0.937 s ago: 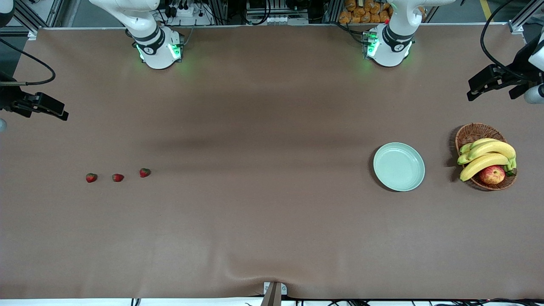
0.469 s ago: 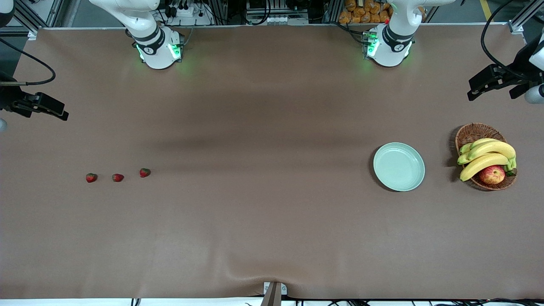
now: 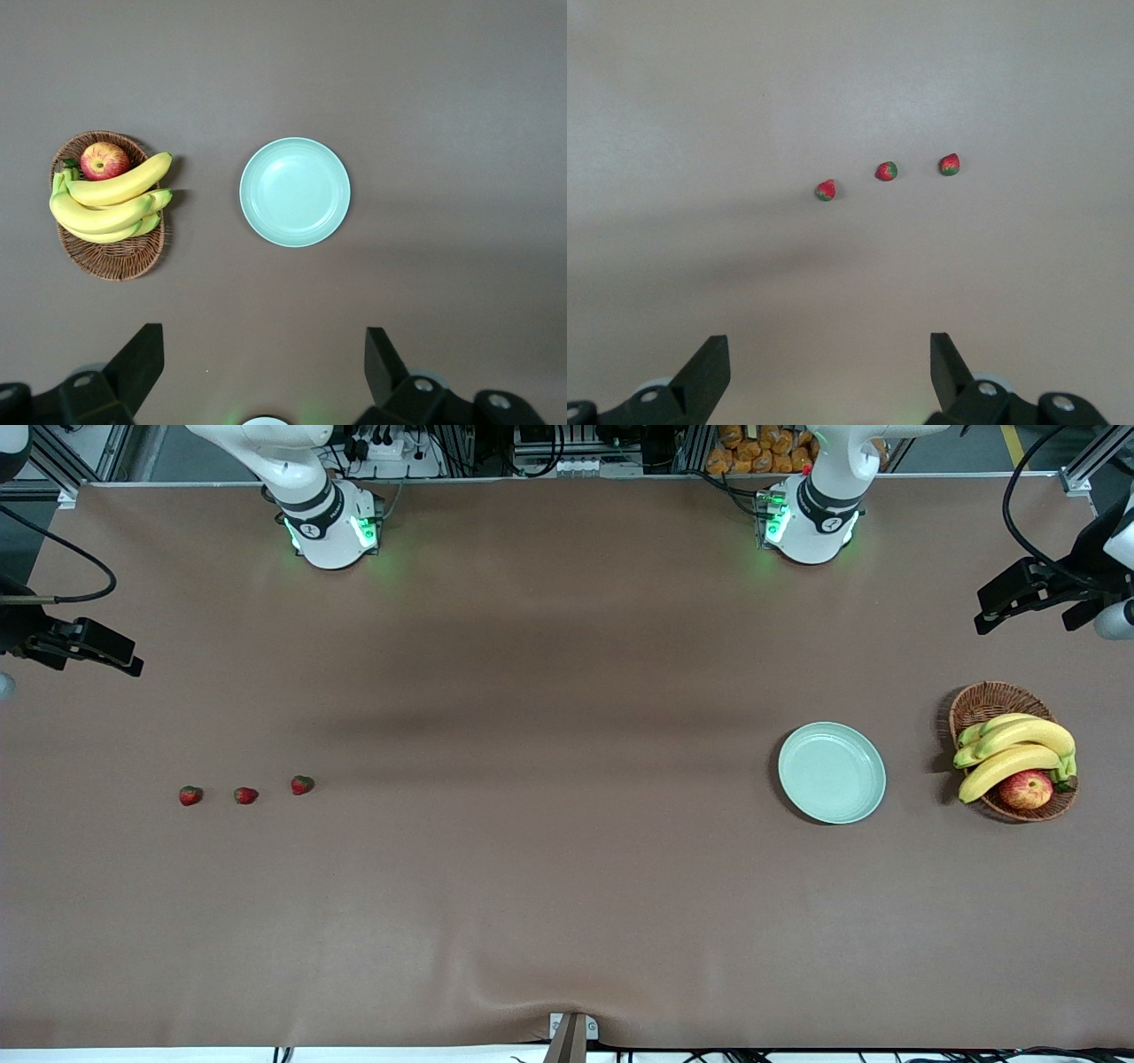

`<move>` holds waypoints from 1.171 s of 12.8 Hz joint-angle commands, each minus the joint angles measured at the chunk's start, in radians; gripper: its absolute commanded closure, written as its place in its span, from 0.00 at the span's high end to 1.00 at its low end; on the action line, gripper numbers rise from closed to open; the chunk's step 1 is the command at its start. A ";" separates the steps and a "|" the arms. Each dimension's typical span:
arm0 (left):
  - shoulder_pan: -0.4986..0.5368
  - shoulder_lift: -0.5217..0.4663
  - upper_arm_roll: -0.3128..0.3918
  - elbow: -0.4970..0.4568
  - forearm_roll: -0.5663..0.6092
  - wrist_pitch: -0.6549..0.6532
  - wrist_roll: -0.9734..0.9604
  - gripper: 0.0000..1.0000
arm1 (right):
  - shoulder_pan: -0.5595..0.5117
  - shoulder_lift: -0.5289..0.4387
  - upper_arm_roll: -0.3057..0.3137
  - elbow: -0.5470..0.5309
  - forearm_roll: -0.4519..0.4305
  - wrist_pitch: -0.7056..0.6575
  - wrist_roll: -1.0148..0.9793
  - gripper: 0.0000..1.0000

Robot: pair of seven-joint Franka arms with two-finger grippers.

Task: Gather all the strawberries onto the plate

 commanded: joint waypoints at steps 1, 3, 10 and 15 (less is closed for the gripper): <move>0.009 -0.012 -0.007 0.008 0.003 -0.017 0.012 1.00 | -0.019 -0.022 0.016 -0.024 -0.016 0.008 0.003 1.00; 0.009 -0.021 -0.007 0.003 0.003 -0.018 0.020 1.00 | -0.026 -0.022 0.016 -0.026 -0.018 0.004 0.003 1.00; 0.004 -0.018 -0.007 0.008 0.004 -0.015 0.021 1.00 | -0.056 -0.017 0.015 -0.038 -0.018 -0.013 -0.001 1.00; 0.001 -0.012 -0.008 0.006 0.001 -0.011 0.021 1.00 | -0.098 0.058 0.015 -0.067 -0.018 0.010 0.005 1.00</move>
